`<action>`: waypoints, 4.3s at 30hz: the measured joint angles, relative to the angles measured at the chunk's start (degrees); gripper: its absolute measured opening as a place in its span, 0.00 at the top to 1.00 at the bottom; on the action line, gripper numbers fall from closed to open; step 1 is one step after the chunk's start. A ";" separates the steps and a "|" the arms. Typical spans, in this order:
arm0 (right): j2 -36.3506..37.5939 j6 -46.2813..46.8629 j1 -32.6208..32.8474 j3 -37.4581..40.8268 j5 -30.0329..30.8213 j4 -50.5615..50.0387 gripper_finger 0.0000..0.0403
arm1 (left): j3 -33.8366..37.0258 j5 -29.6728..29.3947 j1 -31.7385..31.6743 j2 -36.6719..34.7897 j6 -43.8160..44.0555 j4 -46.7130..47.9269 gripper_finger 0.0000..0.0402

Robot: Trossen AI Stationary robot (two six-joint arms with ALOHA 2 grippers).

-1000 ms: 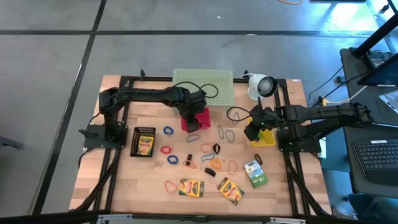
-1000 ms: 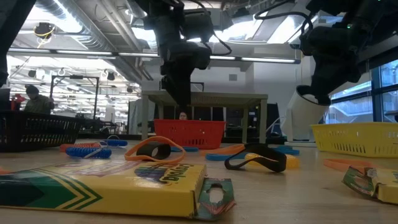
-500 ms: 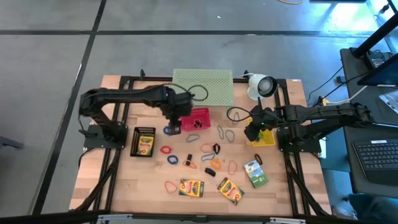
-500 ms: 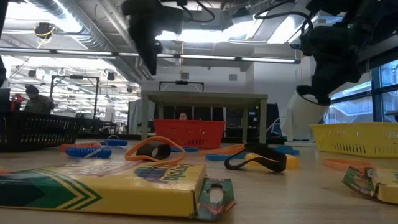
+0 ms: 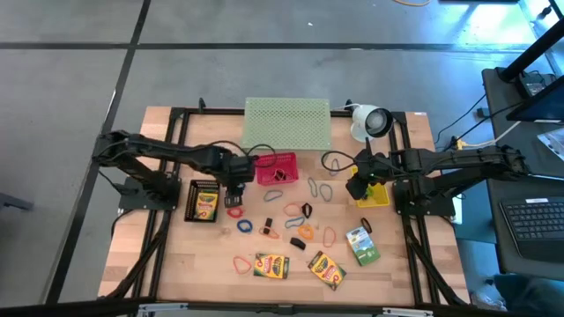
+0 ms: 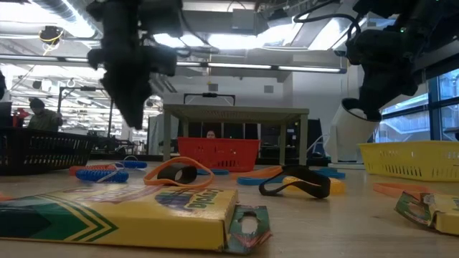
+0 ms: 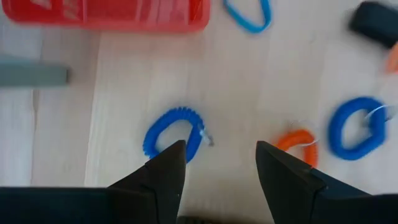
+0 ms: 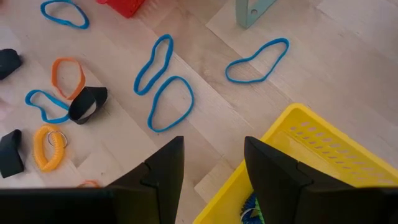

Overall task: Pick & Place Office Desk Supplies
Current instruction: Put the blue spring keychain into the yellow bin

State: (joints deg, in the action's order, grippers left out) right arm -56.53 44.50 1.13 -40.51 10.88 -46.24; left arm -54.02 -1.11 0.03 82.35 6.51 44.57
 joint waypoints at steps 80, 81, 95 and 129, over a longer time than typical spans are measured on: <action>0.00 -13.59 0.06 0.02 -2.57 66.28 0.58 | -2.09 30.91 -10.01 -13.65 31.70 -60.66 0.99; -0.01 -13.70 0.08 0.02 -1.70 66.73 0.58 | -2.11 31.03 -9.99 -13.02 32.64 -63.16 0.99; -6.59 -9.09 0.06 -0.17 2.12 72.16 0.58 | -2.07 32.88 -9.99 -2.02 43.59 -84.18 0.99; -19.40 -13.45 0.10 -12.66 -2.77 67.83 0.73 | -2.09 32.62 -9.99 0.15 44.74 -89.78 0.99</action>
State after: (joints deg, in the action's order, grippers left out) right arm -75.93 31.05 1.23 -53.17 8.11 21.59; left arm -56.12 31.51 -9.96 82.50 51.24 -45.21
